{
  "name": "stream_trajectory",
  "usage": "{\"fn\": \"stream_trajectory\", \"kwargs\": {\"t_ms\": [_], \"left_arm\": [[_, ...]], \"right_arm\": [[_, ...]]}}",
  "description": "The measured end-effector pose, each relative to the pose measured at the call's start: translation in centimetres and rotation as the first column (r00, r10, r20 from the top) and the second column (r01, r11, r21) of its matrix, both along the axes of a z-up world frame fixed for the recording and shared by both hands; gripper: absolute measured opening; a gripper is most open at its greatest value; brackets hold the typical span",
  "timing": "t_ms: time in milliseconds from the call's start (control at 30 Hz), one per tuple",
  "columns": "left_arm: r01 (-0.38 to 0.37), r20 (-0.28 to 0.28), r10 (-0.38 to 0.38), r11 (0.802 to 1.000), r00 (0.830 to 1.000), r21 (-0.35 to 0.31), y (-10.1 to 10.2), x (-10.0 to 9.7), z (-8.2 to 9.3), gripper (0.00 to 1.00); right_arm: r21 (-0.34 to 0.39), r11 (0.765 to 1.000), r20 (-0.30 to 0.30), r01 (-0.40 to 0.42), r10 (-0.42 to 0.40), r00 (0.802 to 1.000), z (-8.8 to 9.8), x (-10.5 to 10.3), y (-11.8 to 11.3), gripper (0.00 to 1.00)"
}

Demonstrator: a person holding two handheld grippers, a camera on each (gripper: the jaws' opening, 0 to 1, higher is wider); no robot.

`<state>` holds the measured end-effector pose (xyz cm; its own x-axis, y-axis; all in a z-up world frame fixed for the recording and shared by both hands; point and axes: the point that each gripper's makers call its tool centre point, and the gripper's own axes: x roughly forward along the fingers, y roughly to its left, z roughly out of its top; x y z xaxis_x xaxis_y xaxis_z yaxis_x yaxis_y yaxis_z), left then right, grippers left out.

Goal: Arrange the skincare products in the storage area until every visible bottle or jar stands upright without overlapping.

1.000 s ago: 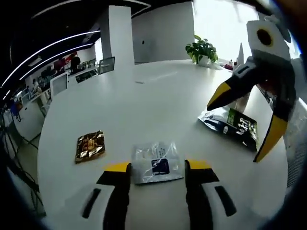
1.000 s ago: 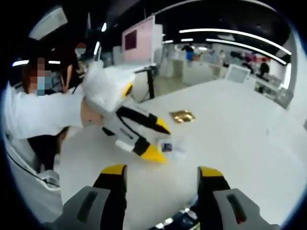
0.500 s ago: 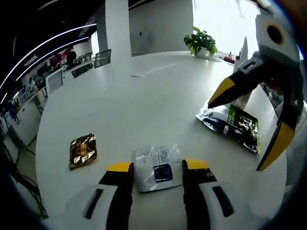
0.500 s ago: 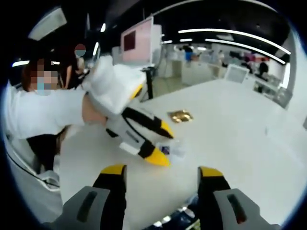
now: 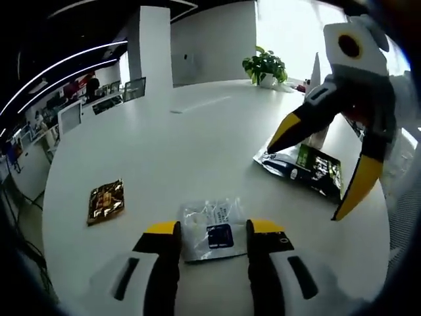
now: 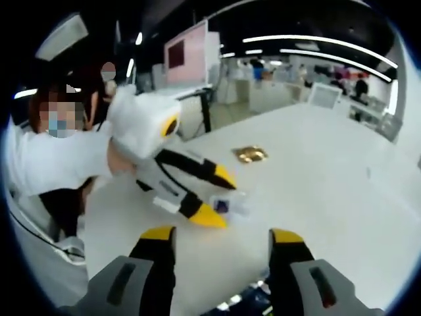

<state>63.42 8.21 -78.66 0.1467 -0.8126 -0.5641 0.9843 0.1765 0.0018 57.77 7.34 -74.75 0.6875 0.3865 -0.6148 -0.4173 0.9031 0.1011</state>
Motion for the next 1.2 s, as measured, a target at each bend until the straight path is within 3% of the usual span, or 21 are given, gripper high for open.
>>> {"fn": "stream_trajectory", "kwargs": {"t_ms": [133,233,367,400,433,467,500,600,633,700,733,767,867,1000,1100,1200], "left_arm": [[-0.001,-0.018,0.0,0.999,1.0,-0.048,0.4,-0.4,0.1,0.38],[-0.032,-0.102,0.021,0.993,0.995,-0.114,0.8,-1.1,0.3,0.38],[-0.054,-0.129,0.034,0.986,0.991,-0.155,1.5,-1.0,0.4,0.38],[-0.057,-0.132,0.036,0.986,0.991,-0.157,1.8,-1.1,0.3,0.27],[-0.086,-0.146,0.068,0.988,0.987,-0.125,2.3,-0.8,-0.3,0.06],[-0.097,-0.123,0.076,0.981,0.989,-0.169,2.3,-0.6,0.2,0.07],[-0.106,-0.16,0.078,0.98,0.984,-0.171,2.6,-1.1,0.2,0.11],[-0.132,-0.105,0.116,0.98,0.988,-0.15,3.3,-0.6,0.3,0.12],[-0.124,-0.114,0.108,0.981,0.988,-0.149,3.2,-0.8,0.4,0.12],[-0.089,-0.145,0.066,0.983,0.987,-0.158,3.0,-1.9,0.8,0.21],[-0.077,-0.201,0.044,0.985,0.979,-0.156,2.9,-3.0,0.9,0.29],[-0.072,-0.183,0.042,0.985,0.982,-0.158,2.8,-3.0,1.3,0.4],[0.009,-0.128,-0.02,0.996,0.992,-0.088,3.2,-4.8,1.3,0.48],[0.073,-0.113,-0.076,0.997,0.991,-0.032,3.3,-7.3,1.3,0.54],[0.136,-0.031,-0.134,0.989,0.99,0.057,3.1,-8.5,0.9,0.55],[0.201,0.022,-0.207,0.968,0.978,0.148,3.0,-8.4,0.2,0.55]], "right_arm": [[0.017,1.0,-0.015,0.018,-0.018,1.0,-0.3,0.1,0.3,0.51],[0.059,0.997,-0.042,0.054,-0.052,0.998,-0.7,0.2,0.5,0.49],[0.089,0.994,-0.071,0.07,-0.064,0.995,-1.6,0.3,0.9,0.46],[0.109,0.991,-0.082,0.08,-0.071,0.994,-1.8,0.5,1.1,0.46],[0.132,0.986,-0.099,0.098,-0.085,0.991,-2.0,0.5,1.2,0.46],[0.143,0.984,-0.106,0.107,-0.092,0.99,-2.1,0.7,1.2,0.46],[0.154,0.981,-0.11,0.116,-0.1,0.989,-2.2,0.9,1.3,0.46],[0.118,0.984,-0.111,0.133,-0.12,0.987,-2.9,1.0,0.7,0.45],[0.116,0.985,-0.118,0.13,-0.116,0.986,-3.1,0.6,0.7,0.44],[0.13,0.983,-0.133,0.129,-0.112,0.985,-3.1,-0.1,0.8,0.45],[0.131,0.983,-0.13,0.132,-0.115,0.985,-3.0,-0.3,0.7,0.45],[0.132,0.981,-0.125,0.14,-0.123,0.984,-2.9,-0.5,0.5,0.45],[0.138,0.978,-0.108,0.159,-0.145,0.984,-2.3,-0.7,-0.1,0.45],[0.14,0.977,-0.09,0.159,-0.147,0.985,-1.5,-1.1,-0.2,0.45],[0.138,0.979,-0.084,0.149,-0.138,0.987,-1.2,-1.4,0.0,0.45],[0.137,0.98,-0.086,0.143,-0.132,0.988,-1.1,-1.7,0.2,0.45]]}}
